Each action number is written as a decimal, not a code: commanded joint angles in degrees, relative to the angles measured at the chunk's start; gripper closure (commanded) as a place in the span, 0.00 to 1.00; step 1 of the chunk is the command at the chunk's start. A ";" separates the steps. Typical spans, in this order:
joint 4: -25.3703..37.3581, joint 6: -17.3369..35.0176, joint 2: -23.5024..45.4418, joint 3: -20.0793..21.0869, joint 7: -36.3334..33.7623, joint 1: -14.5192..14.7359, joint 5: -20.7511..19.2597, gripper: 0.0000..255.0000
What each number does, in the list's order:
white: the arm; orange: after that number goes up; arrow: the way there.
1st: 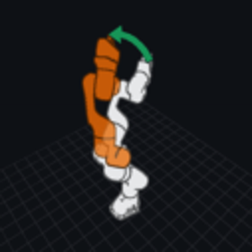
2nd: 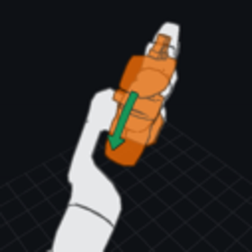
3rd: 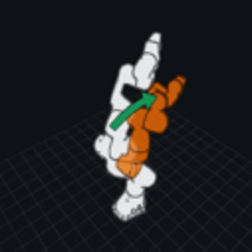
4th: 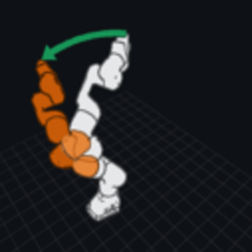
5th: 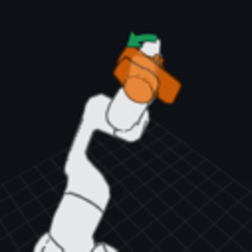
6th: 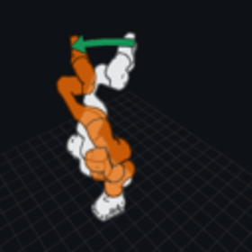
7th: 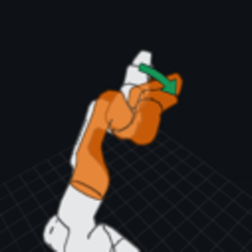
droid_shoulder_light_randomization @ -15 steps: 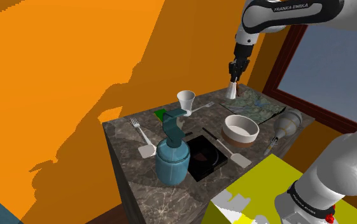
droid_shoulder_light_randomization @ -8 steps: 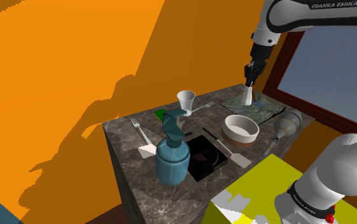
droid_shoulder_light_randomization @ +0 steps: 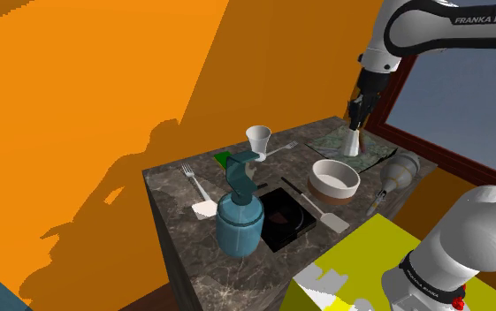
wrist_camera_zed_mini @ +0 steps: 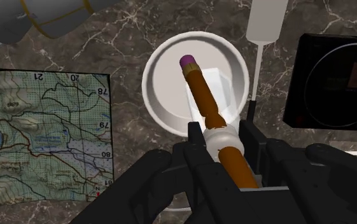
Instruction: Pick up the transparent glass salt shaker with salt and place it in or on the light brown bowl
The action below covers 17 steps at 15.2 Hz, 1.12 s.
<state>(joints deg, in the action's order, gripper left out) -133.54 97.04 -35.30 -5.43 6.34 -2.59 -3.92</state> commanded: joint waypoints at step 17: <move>-13.15 14.10 0.93 -0.61 -0.36 -0.21 -0.56 1.00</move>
<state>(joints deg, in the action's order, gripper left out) -146.17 110.46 -34.48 -5.98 5.95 -2.77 -4.43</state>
